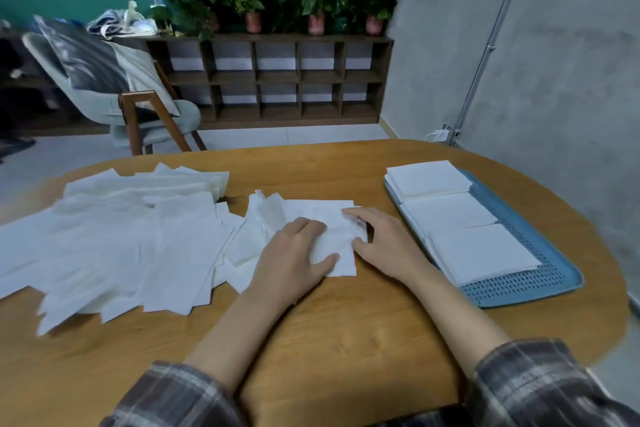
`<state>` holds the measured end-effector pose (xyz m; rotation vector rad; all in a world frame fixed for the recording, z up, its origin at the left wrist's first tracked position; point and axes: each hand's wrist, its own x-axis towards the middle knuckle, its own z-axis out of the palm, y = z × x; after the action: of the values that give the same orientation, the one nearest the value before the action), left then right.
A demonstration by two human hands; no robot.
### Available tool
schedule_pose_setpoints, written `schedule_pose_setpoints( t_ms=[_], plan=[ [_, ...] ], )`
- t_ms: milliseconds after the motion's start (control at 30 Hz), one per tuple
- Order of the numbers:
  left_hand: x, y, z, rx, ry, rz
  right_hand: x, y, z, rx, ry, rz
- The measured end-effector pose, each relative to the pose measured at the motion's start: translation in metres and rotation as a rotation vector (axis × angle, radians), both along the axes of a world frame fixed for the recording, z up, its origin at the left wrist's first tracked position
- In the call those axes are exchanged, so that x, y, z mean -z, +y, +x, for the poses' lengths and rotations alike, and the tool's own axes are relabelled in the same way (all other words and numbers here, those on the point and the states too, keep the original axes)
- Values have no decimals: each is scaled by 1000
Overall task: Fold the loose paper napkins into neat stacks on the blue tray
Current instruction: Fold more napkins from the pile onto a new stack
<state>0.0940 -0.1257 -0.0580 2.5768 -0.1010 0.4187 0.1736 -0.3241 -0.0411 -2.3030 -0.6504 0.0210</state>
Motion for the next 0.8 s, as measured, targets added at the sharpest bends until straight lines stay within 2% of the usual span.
schedule_pose_setpoints(
  t_ms=[167, 267, 367, 500, 667, 800],
  plan=[
    [0, 6, 3, 47, -60, -70, 1, 11, 14, -59, -10, 131],
    [-3, 11, 2, 36, -142, -172, -1, 17, 19, -99, 43, 261],
    [-8, 14, -1, 2, -200, -297, 2, 17, 21, -120, 10, 294],
    [-20, 11, -3, -22, -198, -492, 1, 17, 20, -149, 20, 372],
    [-33, 8, -11, -59, -95, -776, -7, 21, 14, -125, 121, 536],
    [-41, 7, -16, -34, -109, -823, -10, 21, 9, -108, 154, 617]
  ],
)
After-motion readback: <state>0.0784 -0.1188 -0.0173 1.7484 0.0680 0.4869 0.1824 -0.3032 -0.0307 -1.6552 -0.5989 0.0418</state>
